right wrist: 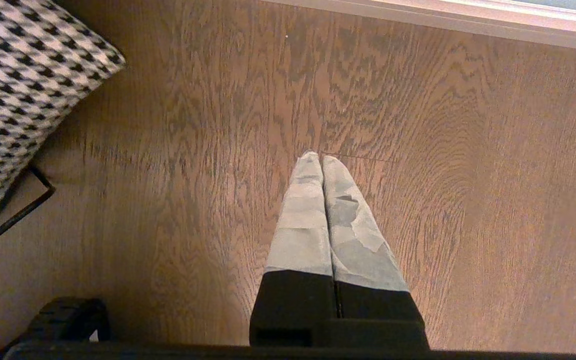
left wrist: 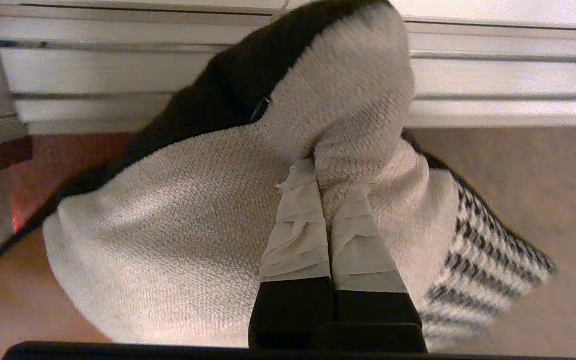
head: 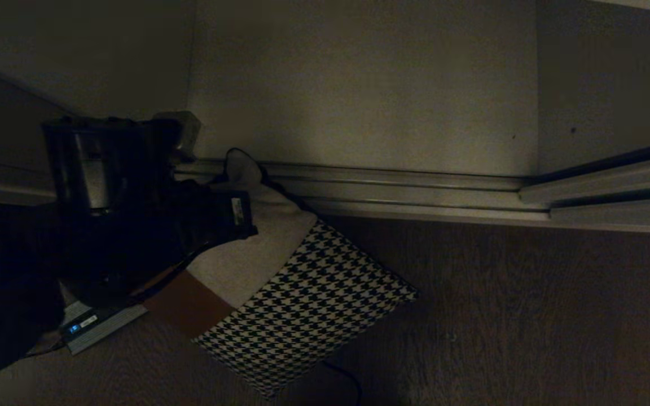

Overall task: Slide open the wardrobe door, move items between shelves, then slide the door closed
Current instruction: Place the pillow on the higher shelf

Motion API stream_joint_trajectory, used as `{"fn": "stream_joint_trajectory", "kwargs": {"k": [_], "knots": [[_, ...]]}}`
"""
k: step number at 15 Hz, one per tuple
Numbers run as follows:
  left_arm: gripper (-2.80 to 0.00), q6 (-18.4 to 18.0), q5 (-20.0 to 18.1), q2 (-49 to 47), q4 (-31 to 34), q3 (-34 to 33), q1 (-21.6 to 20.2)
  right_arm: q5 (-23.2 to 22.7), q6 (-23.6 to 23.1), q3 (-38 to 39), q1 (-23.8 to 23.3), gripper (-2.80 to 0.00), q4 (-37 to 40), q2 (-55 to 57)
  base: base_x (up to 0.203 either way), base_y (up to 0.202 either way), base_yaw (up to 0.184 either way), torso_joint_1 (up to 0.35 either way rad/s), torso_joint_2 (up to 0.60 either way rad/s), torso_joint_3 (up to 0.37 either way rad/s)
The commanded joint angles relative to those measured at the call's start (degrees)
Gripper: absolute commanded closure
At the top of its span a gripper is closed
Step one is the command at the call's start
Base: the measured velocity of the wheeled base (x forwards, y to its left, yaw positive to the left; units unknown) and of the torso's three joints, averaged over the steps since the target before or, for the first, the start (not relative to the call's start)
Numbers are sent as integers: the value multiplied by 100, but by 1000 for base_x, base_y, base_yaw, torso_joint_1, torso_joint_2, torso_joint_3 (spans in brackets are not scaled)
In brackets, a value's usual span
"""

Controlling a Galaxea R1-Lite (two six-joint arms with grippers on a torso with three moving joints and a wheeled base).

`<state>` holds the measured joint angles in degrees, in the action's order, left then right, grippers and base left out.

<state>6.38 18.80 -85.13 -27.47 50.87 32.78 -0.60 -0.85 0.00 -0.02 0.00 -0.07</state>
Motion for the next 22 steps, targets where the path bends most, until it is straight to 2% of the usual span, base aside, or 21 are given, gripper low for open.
{"fn": "stream_joint_trajectory", "kwargs": {"k": [1,10,16,22], "knots": [[0,43,6,704,419,-5,149,-2,-3,18,-1,0,0,-1,0,0,0,0,0,0],[0,65,101,1705,2136,609,987,-2,-3,18,-6,0,0,-1,0,0,0,0,0,0],[0,-3,131,2318,2729,490,1011,-2,-3,18,2,0,0,-1,0,0,0,0,0,0],[0,-93,31,2270,2703,452,1011,-2,-3,18,2,0,0,-1,0,0,0,0,0,0]]}}
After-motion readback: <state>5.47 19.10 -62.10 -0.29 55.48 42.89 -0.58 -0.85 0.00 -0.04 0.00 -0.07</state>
